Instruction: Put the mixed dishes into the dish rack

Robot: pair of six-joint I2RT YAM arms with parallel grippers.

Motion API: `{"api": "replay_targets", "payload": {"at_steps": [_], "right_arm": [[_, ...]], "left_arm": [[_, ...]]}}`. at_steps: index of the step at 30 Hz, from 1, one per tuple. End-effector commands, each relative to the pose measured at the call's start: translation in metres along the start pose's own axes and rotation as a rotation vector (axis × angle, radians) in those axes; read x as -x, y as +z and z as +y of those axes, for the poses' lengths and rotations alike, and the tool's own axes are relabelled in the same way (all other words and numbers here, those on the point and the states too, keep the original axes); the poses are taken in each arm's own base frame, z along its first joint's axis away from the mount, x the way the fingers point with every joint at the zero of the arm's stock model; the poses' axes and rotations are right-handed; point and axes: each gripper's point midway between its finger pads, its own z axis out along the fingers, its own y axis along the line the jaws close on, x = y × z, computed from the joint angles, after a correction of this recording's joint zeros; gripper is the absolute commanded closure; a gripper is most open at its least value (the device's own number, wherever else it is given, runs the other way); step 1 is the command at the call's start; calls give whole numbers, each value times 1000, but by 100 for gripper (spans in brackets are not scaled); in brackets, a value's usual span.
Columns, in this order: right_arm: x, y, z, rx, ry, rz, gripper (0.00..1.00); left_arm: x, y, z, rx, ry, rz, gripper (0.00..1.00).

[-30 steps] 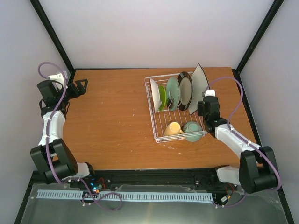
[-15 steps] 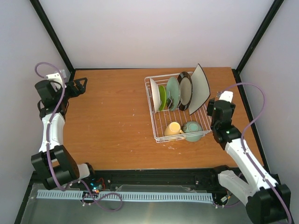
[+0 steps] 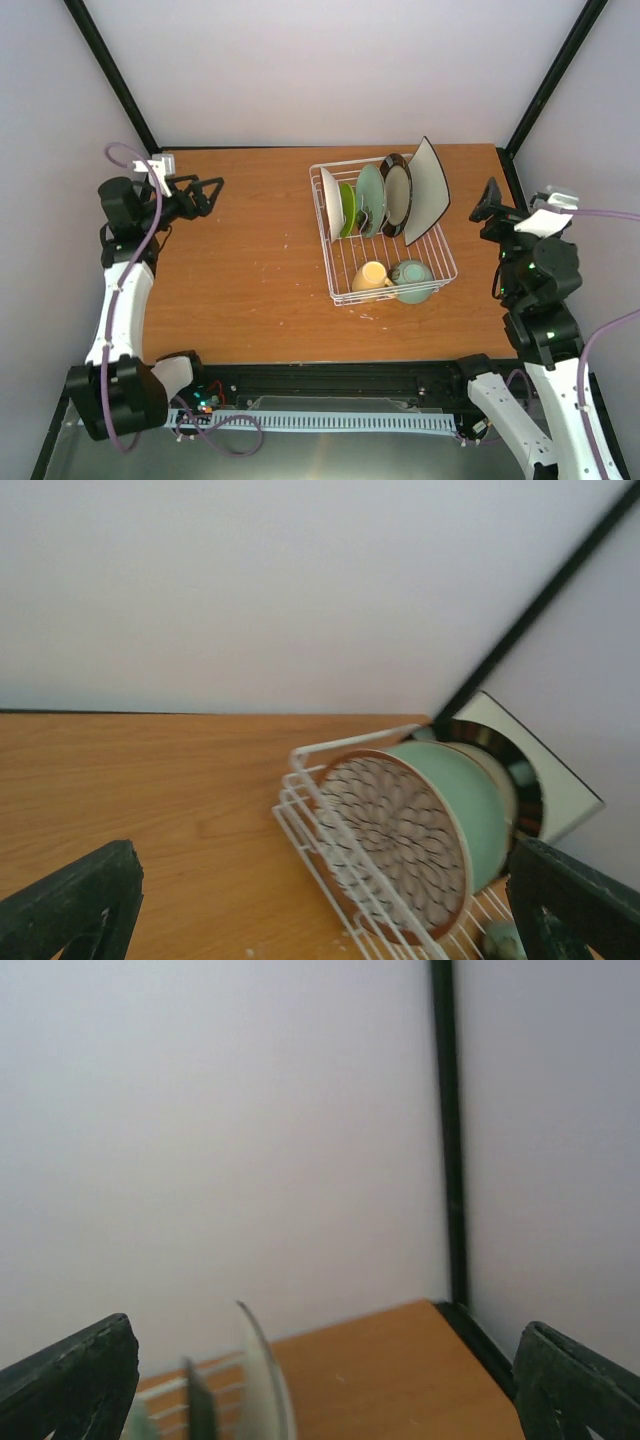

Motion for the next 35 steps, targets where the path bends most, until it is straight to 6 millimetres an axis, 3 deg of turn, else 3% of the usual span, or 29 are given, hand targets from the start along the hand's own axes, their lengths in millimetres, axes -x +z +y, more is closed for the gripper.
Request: {"api": "replay_targets", "payload": {"at_steps": [1,8,11,14,17,25,27,31,35], "right_arm": [[2,-4,56,296,15,114,0],[-54,-9,109,564,101,384,0],[-72,-7,114,586,116,421,0],[-81,1,114,571,62,450,0],[-88,9,110,531,-2,491,0],[-94,10,106,510,-14,509,0],[-94,10,102,493,-15,500,0],[-95,11,93,446,-29,482,0],[-99,12,90,436,-50,498,0]], "left_arm": [[4,-14,-48,-76,132,-32,0],[11,-30,-71,-50,249,-90,0],[16,-22,-84,-33,296,-87,0],[16,-6,-101,-11,347,-79,0],[19,10,-103,52,378,-71,0],[-15,58,-111,53,379,49,0],[-15,67,-113,34,377,48,0],[-26,76,-105,48,354,81,0],[-39,74,-84,143,341,127,0]]}}
